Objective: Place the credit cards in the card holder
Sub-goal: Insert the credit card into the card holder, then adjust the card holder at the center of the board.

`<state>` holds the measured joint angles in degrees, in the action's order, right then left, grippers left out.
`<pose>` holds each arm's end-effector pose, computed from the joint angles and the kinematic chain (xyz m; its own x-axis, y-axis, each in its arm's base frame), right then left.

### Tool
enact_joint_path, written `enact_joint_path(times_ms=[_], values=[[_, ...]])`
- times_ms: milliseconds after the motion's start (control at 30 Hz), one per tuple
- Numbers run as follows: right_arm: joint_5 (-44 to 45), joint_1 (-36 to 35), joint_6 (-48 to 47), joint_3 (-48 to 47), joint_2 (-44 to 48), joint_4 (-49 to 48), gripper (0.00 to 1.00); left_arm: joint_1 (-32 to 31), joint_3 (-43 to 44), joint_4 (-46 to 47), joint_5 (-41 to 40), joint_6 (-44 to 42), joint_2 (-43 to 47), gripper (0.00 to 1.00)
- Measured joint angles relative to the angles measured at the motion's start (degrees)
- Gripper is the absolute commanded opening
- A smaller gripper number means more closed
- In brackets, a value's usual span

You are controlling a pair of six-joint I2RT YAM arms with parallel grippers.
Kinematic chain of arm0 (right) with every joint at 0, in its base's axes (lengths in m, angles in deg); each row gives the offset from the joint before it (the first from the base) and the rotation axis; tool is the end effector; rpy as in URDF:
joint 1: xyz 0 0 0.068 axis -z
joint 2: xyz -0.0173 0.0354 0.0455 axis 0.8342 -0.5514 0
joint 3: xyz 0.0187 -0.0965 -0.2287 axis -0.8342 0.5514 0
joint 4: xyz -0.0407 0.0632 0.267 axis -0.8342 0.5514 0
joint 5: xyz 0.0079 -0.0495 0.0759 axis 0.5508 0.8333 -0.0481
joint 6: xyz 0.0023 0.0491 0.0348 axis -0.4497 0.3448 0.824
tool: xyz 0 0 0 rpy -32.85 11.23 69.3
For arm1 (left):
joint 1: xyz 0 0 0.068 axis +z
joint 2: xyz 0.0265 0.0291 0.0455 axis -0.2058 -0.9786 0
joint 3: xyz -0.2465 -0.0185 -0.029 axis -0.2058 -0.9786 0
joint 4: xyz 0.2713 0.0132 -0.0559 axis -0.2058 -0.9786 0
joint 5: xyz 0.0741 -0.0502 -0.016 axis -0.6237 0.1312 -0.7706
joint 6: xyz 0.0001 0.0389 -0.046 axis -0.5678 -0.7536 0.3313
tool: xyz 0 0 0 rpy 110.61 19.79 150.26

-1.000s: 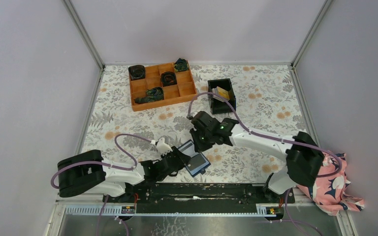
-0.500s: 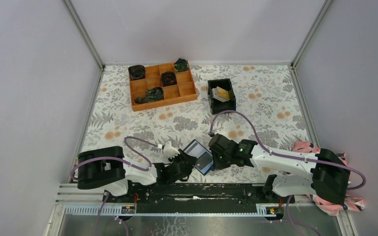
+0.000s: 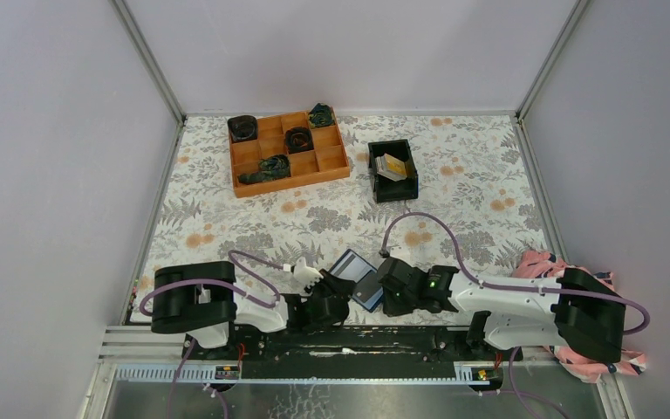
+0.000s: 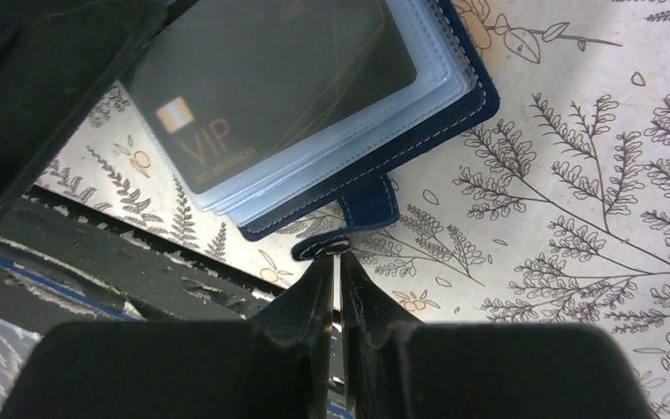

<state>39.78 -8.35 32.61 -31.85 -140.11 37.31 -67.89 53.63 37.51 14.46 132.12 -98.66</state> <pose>0.1028 0.2096 0.1208 -0.8953 -0.1711 -0.4113 -0.3233 0.8847 0.3358 0.0741 -0.2359 0.0495 -0.5953 -0.6933 -0.4062 -0.2195 0.6266 -0.7478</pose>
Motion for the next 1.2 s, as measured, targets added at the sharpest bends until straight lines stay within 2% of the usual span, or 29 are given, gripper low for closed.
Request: enact_joint_path(times_ms=[300,533,900,1200], values=[[1.0,-0.1,2.0,0.6,-3.8,-6.9,0.13,-0.9,0.3,-0.6,-1.5,2.4,-0.5,0.27],[1.1,0.5,1.9,-0.3,-5.8,-7.5,0.13,-1.6,0.4,-2.4,-2.6,3.6,0.3,0.32],[0.8,6.9,-2.1,-2.4,-8.1,-8.3,0.13,-3.4,1.0,-8.0,-4.8,5.2,2.1,0.35],[1.2,10.8,-6.5,-5.9,-13.1,-11.0,0.13,-4.7,1.3,-18.9,-5.4,7.3,8.8,0.54]])
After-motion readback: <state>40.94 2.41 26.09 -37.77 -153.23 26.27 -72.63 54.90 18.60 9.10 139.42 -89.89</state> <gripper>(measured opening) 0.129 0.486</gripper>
